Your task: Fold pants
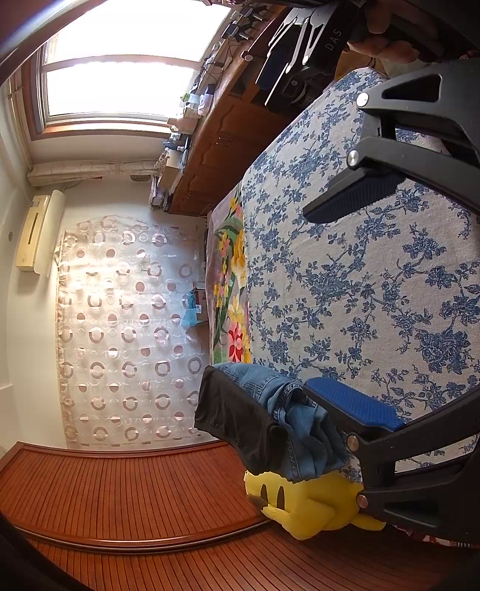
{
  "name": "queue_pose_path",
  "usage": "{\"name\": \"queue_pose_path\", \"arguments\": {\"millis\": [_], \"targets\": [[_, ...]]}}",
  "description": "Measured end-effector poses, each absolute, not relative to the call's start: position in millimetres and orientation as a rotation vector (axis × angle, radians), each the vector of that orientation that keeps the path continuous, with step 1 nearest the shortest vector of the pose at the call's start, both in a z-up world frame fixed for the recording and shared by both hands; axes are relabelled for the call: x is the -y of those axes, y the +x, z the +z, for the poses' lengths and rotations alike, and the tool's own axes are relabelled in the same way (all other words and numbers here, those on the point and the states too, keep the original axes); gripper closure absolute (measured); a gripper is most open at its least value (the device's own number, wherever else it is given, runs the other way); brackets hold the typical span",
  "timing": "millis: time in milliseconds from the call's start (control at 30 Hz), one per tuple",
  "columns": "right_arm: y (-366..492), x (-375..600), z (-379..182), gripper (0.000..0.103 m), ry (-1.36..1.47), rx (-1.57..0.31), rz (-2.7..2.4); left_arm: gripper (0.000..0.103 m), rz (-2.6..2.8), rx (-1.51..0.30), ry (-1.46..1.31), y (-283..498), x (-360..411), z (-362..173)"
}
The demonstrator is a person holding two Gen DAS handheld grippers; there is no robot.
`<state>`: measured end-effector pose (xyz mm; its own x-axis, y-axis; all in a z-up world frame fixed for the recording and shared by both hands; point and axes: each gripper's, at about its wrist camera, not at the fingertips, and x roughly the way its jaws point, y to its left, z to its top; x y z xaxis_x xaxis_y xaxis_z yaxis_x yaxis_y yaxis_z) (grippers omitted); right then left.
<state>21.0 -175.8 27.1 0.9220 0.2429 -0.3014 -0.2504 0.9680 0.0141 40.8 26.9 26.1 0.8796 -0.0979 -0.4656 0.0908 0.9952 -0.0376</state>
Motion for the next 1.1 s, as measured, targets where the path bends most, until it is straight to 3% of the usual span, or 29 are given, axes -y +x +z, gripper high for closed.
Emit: {"name": "queue_pose_path", "arguments": {"millis": [1100], "targets": [[22.0,172.0,26.6,0.026,-0.024,-0.303,0.252,0.017,-0.098,-0.482,-0.012,40.1,-25.4,25.7]]}}
